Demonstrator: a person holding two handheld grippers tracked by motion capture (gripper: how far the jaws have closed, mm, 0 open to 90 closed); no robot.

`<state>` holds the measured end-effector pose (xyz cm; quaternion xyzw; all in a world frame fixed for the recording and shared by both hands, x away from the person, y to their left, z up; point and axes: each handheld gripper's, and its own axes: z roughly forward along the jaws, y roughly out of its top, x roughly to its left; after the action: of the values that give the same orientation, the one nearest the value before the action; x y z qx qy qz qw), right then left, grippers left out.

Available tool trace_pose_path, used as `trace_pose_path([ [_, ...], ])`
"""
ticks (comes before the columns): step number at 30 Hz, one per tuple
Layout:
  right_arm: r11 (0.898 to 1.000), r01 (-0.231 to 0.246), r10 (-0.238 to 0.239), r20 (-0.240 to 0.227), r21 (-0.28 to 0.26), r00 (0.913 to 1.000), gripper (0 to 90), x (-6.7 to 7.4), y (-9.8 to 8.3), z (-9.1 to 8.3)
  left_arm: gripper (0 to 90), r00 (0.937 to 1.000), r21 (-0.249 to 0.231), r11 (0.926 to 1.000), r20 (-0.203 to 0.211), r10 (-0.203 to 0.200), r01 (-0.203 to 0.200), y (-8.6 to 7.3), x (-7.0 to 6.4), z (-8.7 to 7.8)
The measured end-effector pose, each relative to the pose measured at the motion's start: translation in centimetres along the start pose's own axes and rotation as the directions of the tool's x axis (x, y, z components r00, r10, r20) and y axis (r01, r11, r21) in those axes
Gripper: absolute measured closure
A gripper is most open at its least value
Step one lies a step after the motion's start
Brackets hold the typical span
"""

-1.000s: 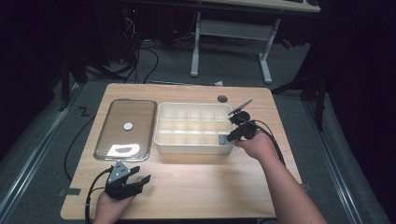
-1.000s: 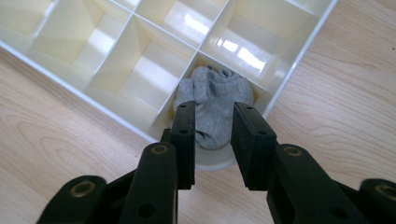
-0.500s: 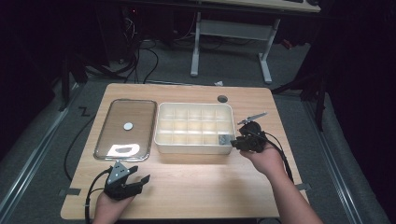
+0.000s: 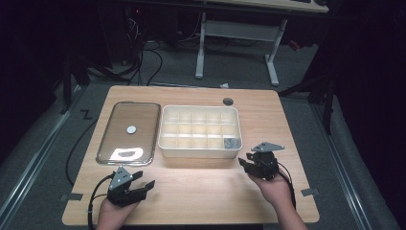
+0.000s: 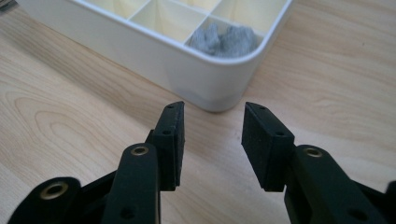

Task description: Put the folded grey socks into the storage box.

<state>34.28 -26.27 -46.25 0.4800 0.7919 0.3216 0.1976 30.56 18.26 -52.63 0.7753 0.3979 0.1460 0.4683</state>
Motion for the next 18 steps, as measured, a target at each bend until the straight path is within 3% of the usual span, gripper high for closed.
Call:
trace_pose_path([
  [4,0.999,-0.009,0.010,0.010,-0.043,0.9999,57.7,0.5,-2.3,0.3,37.7,0.9998,-0.022,0.9997,0.016,0.008,-0.007,0.0,-0.3,0.0],
  [7,0.996,-0.014,0.018,0.048,-0.086,0.9987,56.3,1.4,-3.7,0.4,37.8,0.9996,-0.033,0.9994,0.026,0.011,-0.011,-0.1,-0.4,0.0],
  [12,0.982,-0.069,0.078,0.045,-0.177,0.9959,55.7,3.0,-6.1,0.2,37.9,0.9999,-0.072,0.9974,0.011,0.007,-0.006,0.0,-0.7,-0.4],
  [13,0.977,-0.089,0.096,0.026,-0.195,0.9951,55.4,3.2,-6.7,0.2,37.9,0.9999,-0.074,0.9972,0.009,0.005,-0.005,-0.1,-0.7,-0.5],
  [14,0.978,-0.098,0.101,0.009,-0.183,0.9948,55.6,3.5,-7.0,0.2,37.9,1.0000,-0.074,0.9973,0.009,0.003,-0.002,-0.1,-0.7,-0.6],
  [16,0.984,-0.038,0.042,0.019,-0.174,0.9989,56.9,3.9,-6.8,-0.2,37.9,1.0000,-0.074,0.9973,0.000,0.002,-0.002,-0.1,-0.7,-0.6],
  [18,0.982,-0.043,0.047,0.018,-0.184,0.9987,56.2,3.5,-6.7,-0.4,37.8,1.0000,-0.073,0.9974,-0.006,-0.004,0.004,-0.1,-0.5,-0.6],
])
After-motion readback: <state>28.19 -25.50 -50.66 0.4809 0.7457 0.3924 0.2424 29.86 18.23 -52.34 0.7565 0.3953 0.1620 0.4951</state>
